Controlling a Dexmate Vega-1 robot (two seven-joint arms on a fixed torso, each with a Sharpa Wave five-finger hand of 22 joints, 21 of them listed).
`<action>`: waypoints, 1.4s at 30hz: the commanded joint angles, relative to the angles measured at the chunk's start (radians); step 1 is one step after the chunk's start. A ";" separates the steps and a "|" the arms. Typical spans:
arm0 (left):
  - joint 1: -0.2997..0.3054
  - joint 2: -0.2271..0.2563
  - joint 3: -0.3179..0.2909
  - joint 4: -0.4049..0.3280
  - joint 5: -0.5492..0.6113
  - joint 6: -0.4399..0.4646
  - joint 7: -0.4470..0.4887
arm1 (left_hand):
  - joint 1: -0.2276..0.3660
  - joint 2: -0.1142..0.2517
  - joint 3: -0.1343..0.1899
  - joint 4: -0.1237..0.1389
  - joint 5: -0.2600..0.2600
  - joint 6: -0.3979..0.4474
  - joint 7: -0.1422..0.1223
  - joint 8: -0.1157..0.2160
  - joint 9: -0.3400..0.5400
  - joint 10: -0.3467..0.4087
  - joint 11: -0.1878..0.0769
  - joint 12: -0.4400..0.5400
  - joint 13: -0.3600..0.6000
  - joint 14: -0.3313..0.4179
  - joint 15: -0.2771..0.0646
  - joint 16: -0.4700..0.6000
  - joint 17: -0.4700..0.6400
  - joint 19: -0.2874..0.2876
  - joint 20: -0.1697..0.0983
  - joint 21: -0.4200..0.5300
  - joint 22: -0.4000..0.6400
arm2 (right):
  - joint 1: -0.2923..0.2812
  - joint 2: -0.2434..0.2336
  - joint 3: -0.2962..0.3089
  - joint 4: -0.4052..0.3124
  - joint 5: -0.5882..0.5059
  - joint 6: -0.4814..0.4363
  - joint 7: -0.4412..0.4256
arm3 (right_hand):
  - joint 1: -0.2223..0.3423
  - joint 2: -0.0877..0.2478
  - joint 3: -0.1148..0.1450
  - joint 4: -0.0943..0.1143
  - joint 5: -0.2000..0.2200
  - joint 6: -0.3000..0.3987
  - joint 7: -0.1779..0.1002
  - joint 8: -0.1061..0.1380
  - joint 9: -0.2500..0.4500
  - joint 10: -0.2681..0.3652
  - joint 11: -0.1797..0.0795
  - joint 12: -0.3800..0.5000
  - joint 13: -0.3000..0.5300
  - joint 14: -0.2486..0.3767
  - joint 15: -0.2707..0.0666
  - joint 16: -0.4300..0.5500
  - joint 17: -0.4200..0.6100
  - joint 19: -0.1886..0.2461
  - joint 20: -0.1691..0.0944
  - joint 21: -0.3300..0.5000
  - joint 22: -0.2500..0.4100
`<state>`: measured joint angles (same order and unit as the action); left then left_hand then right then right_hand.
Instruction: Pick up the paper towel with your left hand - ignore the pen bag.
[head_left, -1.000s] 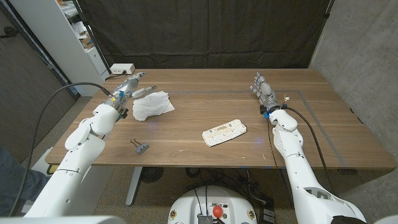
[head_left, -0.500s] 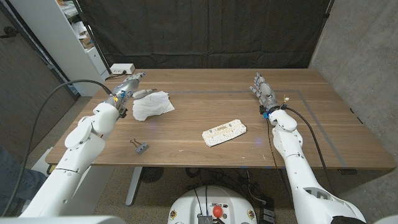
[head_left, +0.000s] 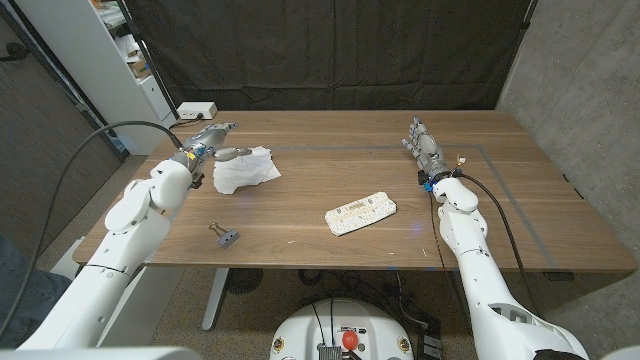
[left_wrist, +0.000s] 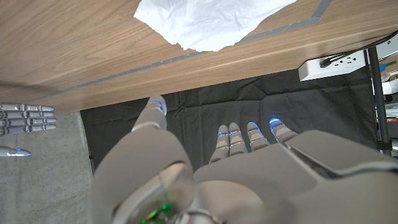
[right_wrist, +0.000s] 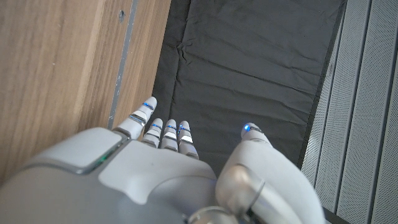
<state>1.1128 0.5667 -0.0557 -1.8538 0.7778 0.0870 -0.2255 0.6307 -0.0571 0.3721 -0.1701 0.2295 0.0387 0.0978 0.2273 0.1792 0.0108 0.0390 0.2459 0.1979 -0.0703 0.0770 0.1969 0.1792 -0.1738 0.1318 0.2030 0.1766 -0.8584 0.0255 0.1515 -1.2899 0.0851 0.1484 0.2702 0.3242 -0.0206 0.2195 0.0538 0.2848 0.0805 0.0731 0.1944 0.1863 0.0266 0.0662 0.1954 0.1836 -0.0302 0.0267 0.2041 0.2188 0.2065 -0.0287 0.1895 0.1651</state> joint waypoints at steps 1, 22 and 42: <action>-0.006 0.024 0.020 -0.025 0.040 0.048 -0.038 | 0.022 -0.004 0.002 -0.003 0.007 0.023 -0.002 0.008 0.004 0.022 -0.002 0.013 0.004 0.019 -0.003 0.009 0.002 -0.029 -0.008 0.005 0.004 | -0.009 0.004 0.002 -0.011 0.003 0.002 -0.005 | 0.003 0.013 -0.003 -0.001 -0.001 0.008 0.004 0.001 0.002 0.000 0.008 -0.003 0.002 -0.001 0.004 0.005 0.001 0.001 0.007 0.003 0.006; -0.025 0.042 0.067 -0.003 0.110 0.080 -0.025 | 0.064 -0.021 -0.002 0.003 0.016 0.073 -0.016 0.013 0.004 0.071 -0.015 0.023 0.004 0.038 -0.020 0.005 0.000 0.007 0.000 0.012 0.004 | -0.007 0.005 0.000 -0.031 0.002 -0.003 -0.017 | 0.001 0.014 -0.006 -0.002 -0.002 0.013 0.010 0.003 0.002 0.007 0.011 -0.001 0.002 0.006 0.006 0.008 0.001 0.005 0.006 0.004 0.006; -0.045 0.028 0.115 0.041 0.124 0.115 -0.027 | 0.073 -0.026 -0.006 0.008 0.018 0.083 -0.019 0.009 0.005 0.079 -0.020 0.022 0.004 0.039 -0.025 0.001 0.000 0.014 0.015 0.011 0.004 | -0.005 0.002 0.000 -0.025 -0.002 -0.012 -0.020 | 0.000 0.015 -0.009 -0.003 -0.002 0.014 0.010 0.003 0.002 0.008 0.011 -0.001 0.002 0.008 0.007 0.009 0.002 0.005 0.007 0.003 0.006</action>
<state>1.0777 0.6075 0.0363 -1.8425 0.9025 0.1860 -0.2561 0.6941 -0.0827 0.3679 -0.1654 0.2371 0.1146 0.0820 0.2371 0.1790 0.0817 0.0179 0.2628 0.1976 -0.0331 0.0589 0.1968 0.1767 -0.1586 0.1364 0.2080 0.1794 -0.8649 0.0301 0.1520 -1.3182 0.0877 0.1469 0.2521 0.3178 -0.0141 0.2168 0.0511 0.2848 0.0859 0.0786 0.1944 0.1864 0.0321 0.0715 0.1954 0.1836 -0.0247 0.0322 0.2041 0.2188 0.2100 -0.0250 0.1895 0.1651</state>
